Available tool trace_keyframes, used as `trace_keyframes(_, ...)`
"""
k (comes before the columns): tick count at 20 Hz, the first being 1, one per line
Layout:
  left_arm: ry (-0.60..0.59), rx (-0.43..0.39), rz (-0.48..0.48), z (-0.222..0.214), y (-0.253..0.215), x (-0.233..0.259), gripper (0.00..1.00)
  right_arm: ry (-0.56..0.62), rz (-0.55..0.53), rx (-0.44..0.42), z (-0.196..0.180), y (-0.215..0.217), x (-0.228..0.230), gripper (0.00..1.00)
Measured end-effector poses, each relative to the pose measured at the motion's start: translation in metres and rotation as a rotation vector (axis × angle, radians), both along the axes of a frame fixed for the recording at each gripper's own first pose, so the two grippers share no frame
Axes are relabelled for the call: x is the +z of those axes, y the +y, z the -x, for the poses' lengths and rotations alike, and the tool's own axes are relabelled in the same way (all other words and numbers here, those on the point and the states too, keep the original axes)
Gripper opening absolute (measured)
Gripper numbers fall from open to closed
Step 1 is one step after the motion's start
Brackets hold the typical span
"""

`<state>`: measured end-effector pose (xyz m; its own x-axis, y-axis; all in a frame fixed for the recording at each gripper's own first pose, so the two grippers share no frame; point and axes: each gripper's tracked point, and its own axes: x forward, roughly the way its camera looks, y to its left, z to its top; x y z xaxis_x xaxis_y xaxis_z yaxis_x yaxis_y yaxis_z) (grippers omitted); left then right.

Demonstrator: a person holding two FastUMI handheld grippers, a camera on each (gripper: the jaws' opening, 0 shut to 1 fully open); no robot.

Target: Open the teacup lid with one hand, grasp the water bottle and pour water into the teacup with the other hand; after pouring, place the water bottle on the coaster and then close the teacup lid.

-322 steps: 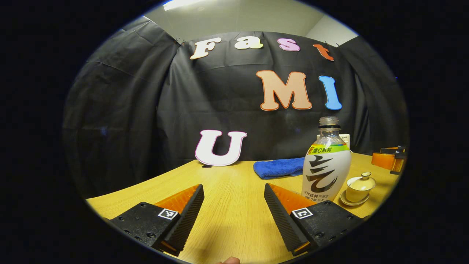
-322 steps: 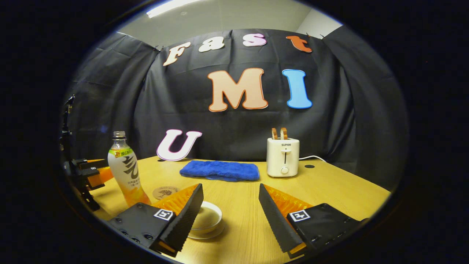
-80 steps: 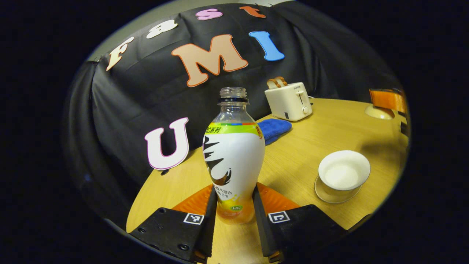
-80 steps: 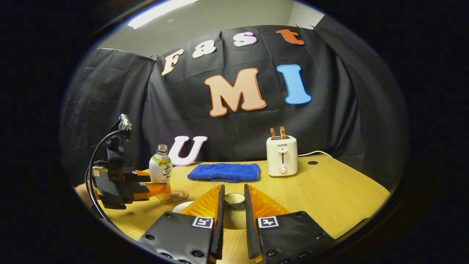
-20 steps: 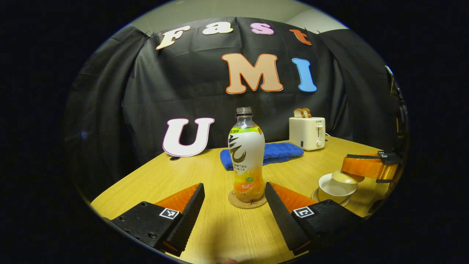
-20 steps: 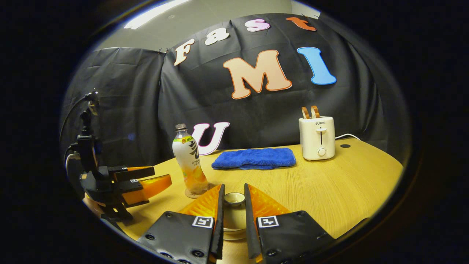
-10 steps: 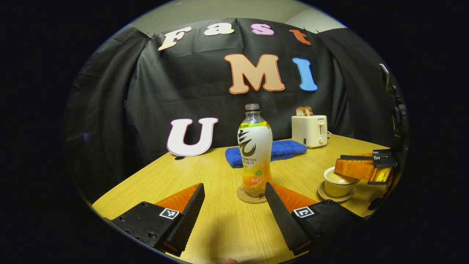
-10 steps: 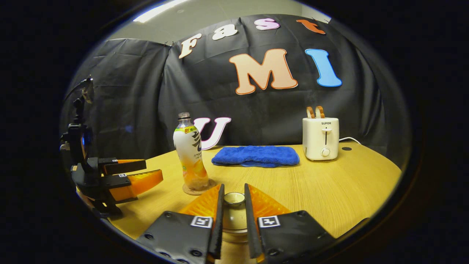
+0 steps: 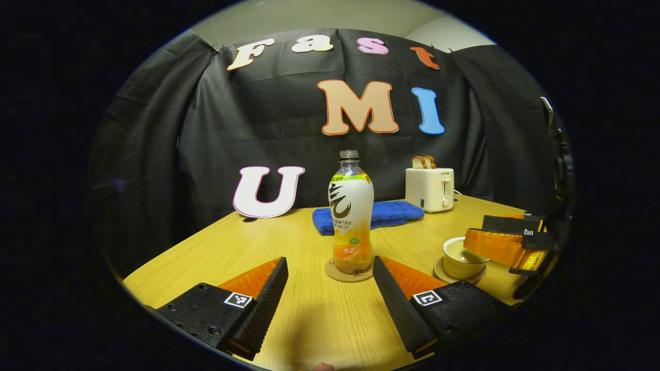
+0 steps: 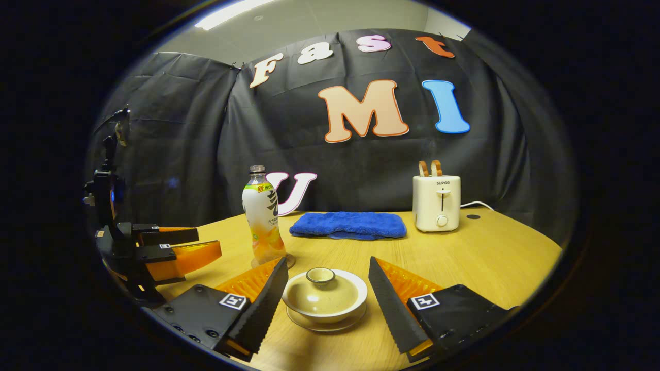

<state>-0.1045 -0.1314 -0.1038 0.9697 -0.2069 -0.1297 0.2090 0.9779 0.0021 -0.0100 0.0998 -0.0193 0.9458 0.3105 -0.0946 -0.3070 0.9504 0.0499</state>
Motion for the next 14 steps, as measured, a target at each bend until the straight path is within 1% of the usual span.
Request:
trace_keyframes(4, -0.015, 0.02, 0.018, 0.013, 0.002, 0.0, 0.96, -0.027, -0.011, -0.07, 0.014, -0.022, 0.005, 0.99)
trace_keyframes(7, -0.033, 0.044, 0.024, 0.021, 0.005, 0.003, 0.96, -0.03, -0.016, -0.113, 0.024, -0.033, 0.006, 0.96)
trace_keyframes(9, -0.064, 0.054, 0.015, 0.025, 0.004, 0.009, 0.96, -0.036, -0.025, -0.135, 0.03, -0.036, 0.007, 0.99)
trace_keyframes(11, -0.089, 0.056, -0.001, 0.03, 0.001, 0.011, 0.96, -0.056, -0.037, -0.155, 0.034, -0.041, 0.012, 0.97)
trace_keyframes(14, -0.103, 0.08, -0.012, 0.03, 0.005, 0.013, 0.96, -0.047, -0.023, -0.17, 0.036, -0.041, 0.008, 0.96)
